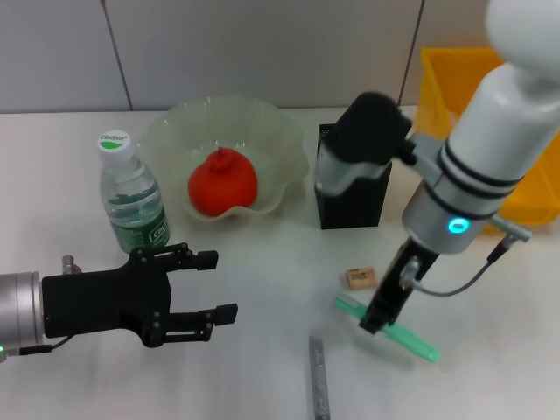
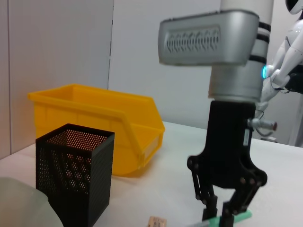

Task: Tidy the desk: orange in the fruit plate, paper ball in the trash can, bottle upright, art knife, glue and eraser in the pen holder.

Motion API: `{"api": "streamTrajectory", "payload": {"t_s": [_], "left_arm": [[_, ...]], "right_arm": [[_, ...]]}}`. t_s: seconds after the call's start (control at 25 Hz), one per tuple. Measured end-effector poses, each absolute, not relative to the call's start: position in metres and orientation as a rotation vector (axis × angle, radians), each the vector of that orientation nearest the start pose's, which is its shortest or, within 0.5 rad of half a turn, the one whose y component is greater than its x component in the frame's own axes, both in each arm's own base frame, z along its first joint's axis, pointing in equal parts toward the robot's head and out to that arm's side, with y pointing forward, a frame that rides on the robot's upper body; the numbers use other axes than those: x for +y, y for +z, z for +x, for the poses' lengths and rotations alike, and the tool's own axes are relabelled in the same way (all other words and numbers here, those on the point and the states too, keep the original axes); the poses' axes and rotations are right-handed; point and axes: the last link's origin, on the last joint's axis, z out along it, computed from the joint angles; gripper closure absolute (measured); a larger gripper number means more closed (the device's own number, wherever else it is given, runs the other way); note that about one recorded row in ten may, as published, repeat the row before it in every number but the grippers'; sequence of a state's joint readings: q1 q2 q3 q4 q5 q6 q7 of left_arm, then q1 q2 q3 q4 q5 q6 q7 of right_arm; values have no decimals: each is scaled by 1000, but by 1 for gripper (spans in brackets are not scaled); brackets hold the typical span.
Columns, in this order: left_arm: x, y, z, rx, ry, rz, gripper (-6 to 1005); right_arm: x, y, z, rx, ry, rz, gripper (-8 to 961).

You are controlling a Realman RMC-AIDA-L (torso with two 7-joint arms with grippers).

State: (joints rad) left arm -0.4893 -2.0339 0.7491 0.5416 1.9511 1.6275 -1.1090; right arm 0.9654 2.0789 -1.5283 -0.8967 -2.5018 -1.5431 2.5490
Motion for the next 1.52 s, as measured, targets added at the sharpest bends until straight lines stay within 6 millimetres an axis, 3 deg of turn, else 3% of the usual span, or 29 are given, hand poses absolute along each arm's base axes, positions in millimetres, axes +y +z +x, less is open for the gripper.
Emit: {"api": "streamTrajectory", "payload": {"t_s": [0.28, 0.64, 1.0, 1.28, 1.52], "left_arm": [[304, -6, -276, -356, -730, -2812, 218], [304, -7, -274, -347, -742, -2812, 221], [305, -10, -269, -335, -750, -2825, 223], [306, -11, -268, -335, -755, -2828, 225], [305, -11, -268, -337, -756, -2829, 227]], "right_arm": [[383, -20, 134, 885, -414, -2830, 781], [386, 39, 158, 862, 328, -2752, 784], [397, 48, 188, 790, 735, -2541, 781], [419, 27, 198, 751, 758, -2409, 782], [428, 23, 197, 739, 795, -2355, 782]]}}
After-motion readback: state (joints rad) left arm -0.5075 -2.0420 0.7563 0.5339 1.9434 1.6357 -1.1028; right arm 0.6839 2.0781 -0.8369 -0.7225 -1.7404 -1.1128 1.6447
